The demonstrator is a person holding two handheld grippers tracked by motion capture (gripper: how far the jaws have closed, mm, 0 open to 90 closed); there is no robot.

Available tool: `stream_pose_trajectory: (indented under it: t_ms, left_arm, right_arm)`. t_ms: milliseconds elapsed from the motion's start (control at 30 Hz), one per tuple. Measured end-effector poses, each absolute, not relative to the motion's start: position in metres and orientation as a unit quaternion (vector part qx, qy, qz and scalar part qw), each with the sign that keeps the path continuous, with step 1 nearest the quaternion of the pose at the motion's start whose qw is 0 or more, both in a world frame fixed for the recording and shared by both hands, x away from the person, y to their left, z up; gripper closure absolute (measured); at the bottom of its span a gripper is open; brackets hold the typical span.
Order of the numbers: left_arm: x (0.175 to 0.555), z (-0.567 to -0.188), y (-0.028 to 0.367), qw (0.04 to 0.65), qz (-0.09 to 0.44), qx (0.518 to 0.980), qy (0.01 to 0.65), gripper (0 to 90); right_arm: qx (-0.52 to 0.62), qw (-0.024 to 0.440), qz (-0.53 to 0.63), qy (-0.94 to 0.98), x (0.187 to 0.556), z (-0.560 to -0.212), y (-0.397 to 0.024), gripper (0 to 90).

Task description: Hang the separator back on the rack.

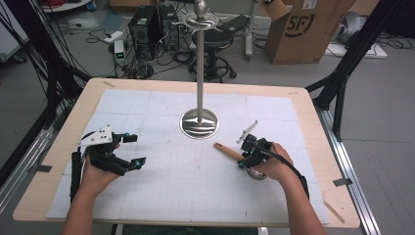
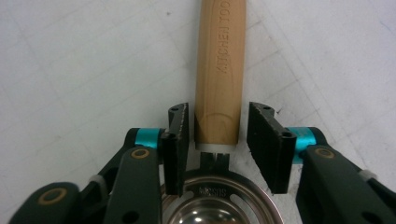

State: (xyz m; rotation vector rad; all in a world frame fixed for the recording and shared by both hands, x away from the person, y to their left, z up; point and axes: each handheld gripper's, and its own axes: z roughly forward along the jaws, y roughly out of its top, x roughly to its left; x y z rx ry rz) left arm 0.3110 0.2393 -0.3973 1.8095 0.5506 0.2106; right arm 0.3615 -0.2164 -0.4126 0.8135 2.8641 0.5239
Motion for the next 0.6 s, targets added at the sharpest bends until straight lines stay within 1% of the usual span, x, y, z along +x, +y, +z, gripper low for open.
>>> stream_pose_trajectory:
  t_ms: [233,300,600]
  left_arm:
    - [0.3109,-0.3973,0.2390,0.580,0.091,0.774,0.237,6.0]
    - [0.3108,-0.3975,0.2385,0.581,0.090,0.774,0.237,6.1]
    - [0.3111,-0.3974,0.2392,0.581,0.090,0.774,0.236,6.1]
  right_arm:
    - [0.267,0.058,0.161,0.948,0.3615,-0.4121,-0.2136,65.6]
    - [0.268,0.051,0.161,0.948,0.3617,-0.4121,-0.2135,66.6]
    - [0.264,0.059,0.151,0.951,0.3616,-0.4114,-0.2104,66.9]
